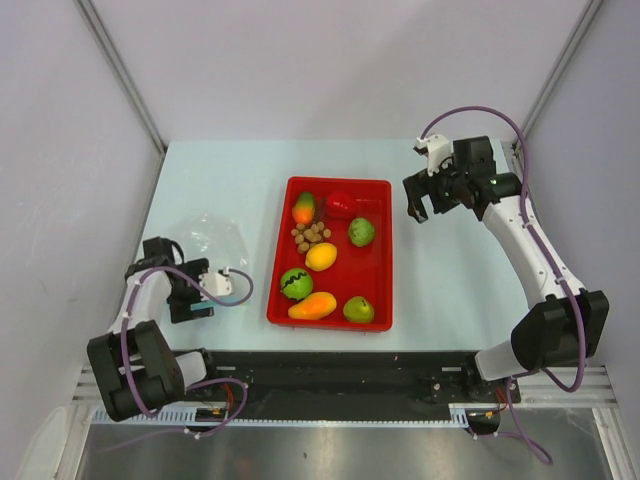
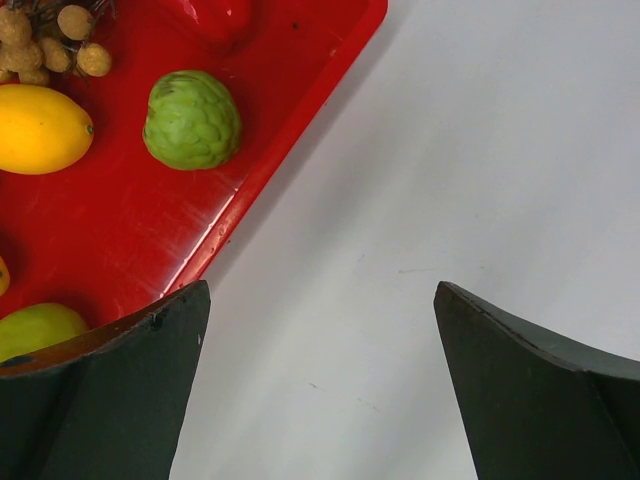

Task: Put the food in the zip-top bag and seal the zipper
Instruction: Pick up the zipper food storage bag at the center of the board.

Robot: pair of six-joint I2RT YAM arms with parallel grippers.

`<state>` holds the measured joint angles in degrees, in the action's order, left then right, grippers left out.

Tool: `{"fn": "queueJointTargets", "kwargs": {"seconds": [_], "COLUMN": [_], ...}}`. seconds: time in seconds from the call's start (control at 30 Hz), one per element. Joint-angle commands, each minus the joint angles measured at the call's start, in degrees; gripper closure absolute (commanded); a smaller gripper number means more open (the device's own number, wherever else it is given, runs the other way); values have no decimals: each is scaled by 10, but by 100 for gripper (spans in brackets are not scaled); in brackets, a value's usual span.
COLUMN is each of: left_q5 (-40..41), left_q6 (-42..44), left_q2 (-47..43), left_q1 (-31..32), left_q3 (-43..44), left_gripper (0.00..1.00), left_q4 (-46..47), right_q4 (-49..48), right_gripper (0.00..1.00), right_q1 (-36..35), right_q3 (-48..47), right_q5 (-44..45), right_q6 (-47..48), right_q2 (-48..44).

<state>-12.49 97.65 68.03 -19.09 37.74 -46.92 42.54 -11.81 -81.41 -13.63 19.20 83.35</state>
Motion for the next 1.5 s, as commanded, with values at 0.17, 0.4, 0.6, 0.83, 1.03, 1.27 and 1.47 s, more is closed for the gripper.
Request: {"fn": "queueJointTargets", "kwargs": {"seconds": [0.17,0.4,0.6,0.83,1.03,1.27,1.47], "left_q5": [-12,-89,-152,-237,-237,-142,-89], "left_q6": [31,-33,-106,-476,-809,-1058,-1180], "left_q2": [48,33,25,89,82,5,-42], "left_q1": [-2,0,0,0,2,50,138], "left_q3": [-28,51,122,292,379,379,356], "left_gripper": [13,77,100,100,100,100,100], "left_q4": [133,47,-21,-63,-30,35,47], "right_q4": [-6,-7,-10,-52,-145,-267,-392], "right_gripper": [0,0,0,0,0,0,0], "right_q1": [-9,-8,-9,-14,-57,-165,-273], "right_q3": [-3,2,-9,-26,-30,-35,-59], "right_q5": [13,15,8,-90,-142,-156,-145], "right_q6": [7,7,-4,-85,-173,-270,-354], "right_q2": [-21,-28,-24,-35,-28,13,84]}}
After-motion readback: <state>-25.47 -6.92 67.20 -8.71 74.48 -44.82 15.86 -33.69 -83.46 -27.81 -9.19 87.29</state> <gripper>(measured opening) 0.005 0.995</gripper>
